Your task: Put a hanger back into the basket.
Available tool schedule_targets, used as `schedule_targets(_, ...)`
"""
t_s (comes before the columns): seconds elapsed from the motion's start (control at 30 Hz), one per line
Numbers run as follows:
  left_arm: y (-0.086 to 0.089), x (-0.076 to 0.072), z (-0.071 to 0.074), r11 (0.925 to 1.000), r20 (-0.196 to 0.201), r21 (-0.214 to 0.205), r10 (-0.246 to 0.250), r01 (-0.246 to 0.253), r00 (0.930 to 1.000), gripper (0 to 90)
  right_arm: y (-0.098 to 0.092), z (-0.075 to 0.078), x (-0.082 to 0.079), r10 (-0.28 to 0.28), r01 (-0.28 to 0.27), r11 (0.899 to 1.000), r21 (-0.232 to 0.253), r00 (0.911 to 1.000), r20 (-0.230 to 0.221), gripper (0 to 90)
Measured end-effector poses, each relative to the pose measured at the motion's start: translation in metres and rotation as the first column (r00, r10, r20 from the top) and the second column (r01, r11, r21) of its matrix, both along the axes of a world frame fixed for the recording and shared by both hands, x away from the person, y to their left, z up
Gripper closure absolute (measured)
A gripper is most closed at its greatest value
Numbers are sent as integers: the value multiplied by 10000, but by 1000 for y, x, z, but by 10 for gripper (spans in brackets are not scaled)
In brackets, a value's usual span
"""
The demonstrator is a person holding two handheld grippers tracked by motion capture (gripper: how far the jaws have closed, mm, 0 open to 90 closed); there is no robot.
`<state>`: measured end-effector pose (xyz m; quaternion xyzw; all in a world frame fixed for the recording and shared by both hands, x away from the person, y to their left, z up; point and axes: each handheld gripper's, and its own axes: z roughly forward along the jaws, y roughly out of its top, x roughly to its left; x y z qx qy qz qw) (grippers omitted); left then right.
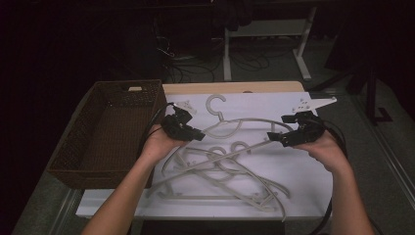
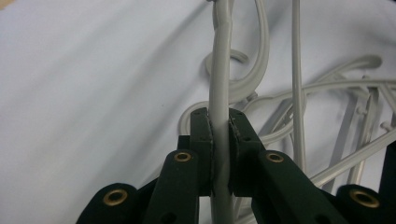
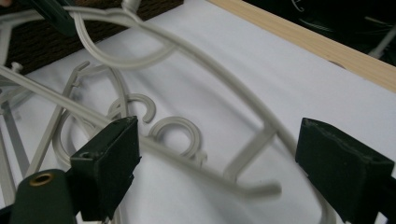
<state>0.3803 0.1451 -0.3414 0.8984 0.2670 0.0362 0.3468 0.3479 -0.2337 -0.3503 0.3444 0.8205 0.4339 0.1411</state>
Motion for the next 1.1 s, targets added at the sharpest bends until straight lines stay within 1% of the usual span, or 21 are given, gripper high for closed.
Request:
schedule_targets(0.1,5,-3,8,9997,40,-72,247,-247,9997,830,-4,-3,-6,-176,176,9998,33,9998,22,123)
schedule_targets(0.13,8,-5,11,9992,50,-164,360,-359,9993,830,-5,-5,-9,-291,291,9996,37,9996,19,123)
schedule_targets(0.17,9,-7,15,9988,69,-208,454,-452,9989,830,-5,-8,-13,-492,493,9988,59,9988,-48,116)
schedule_targets(0.23,12,-10,21,9979,160,-252,595,-591,9981,830,-5,-14,-19,-591,591,9982,123,9982,-40,89)
schedule_targets(0.27,14,-11,24,9974,185,-243,677,-672,9975,830,-5,-16,-21,-630,632,9978,185,9980,-107,80)
schedule_targets(0.37,22,-13,33,9948,377,-157,1008,-1002,9942,829,-6,-25,-28,-782,788,9962,364,9967,-202,51)
schedule_targets(0.43,30,-13,39,9929,451,-206,1182,-1173,9920,829,-7,-31,-32,-961,971,9944,427,9951,-246,34)
schedule_targets(0.6,50,-7,55,9875,530,-535,1509,-1481,9871,829,-5,-44,-32,-1093,1103,9933,330,9935,-326,17)
schedule_targets(0.7,63,-4,65,9848,660,-633,1657,-1616,9840,829,-3,-50,-29,-1138,1148,9930,260,9927,-399,13)
schedule_targets(0.8,80,-2,76,9807,873,-722,1875,-1815,9784,829,-2,-53,-29,-1105,1113,9937,164,9930,-430,13)
schedule_targets(0.87,94,-1,82,9768,1028,-780,2071,-1997,9729,829,-1,-54,-29,-1088,1095,9939,151,9931,-428,13)
schedule_targets(0.93,107,-1,86,9727,1123,-833,2251,-2165,9678,829,0,-54,-29,-1112,1117,9937,95,9929,-433,13)
schedule_targets(1.0,123,-1,88,9671,1191,-966,2462,-2355,9619,829,1,-55,-29,-1105,1107,9938,27,9929,-442,13)
schedule_targets(1.03,129,-1,89,9658,1205,-1004,2505,-2393,9606,829,1,-55,-29,-1095,1096,9940,-11,9930,-438,13)
schedule_targets(1.1,144,-1,90,9614,1237,-1053,2664,-2543,9559,828,3,-56,-29,-1058,1057,9944,-43,9934,-437,13)
